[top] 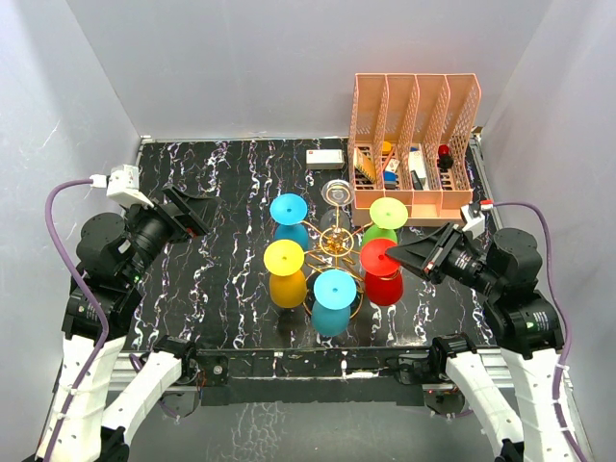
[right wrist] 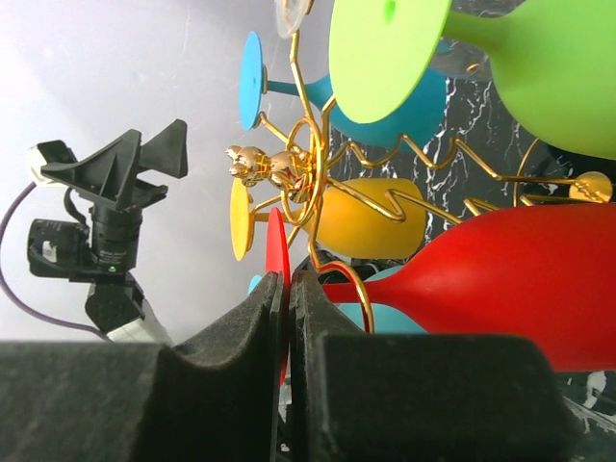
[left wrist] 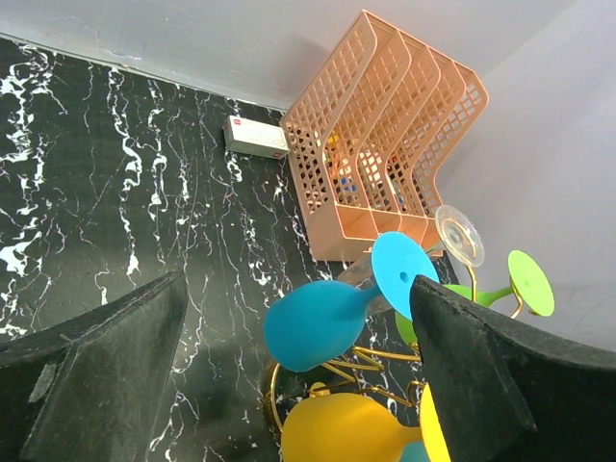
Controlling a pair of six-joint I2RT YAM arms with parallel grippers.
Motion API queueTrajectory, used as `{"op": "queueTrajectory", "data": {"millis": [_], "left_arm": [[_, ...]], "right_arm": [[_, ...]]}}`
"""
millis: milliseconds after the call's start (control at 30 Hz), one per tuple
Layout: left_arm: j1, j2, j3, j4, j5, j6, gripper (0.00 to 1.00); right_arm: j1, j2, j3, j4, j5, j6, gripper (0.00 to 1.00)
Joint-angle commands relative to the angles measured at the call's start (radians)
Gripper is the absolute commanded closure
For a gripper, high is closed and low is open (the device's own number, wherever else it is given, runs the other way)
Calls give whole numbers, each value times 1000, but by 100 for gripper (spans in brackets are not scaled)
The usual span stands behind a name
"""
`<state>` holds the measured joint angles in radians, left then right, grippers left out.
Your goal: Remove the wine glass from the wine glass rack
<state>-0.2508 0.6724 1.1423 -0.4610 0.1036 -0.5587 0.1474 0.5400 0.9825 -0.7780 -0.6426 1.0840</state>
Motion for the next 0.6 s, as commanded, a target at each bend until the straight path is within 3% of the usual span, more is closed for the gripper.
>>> {"op": "queueTrajectory", "data": {"millis": [0,567], "left_arm": [[4,0,12,-5,-12,16,3],[5,9,23,-5,-6,18,3]], "right_arm": [[-6,-17,-2,116,-40,60,92],[-5,49,-31,211,-215,53,92]]}}
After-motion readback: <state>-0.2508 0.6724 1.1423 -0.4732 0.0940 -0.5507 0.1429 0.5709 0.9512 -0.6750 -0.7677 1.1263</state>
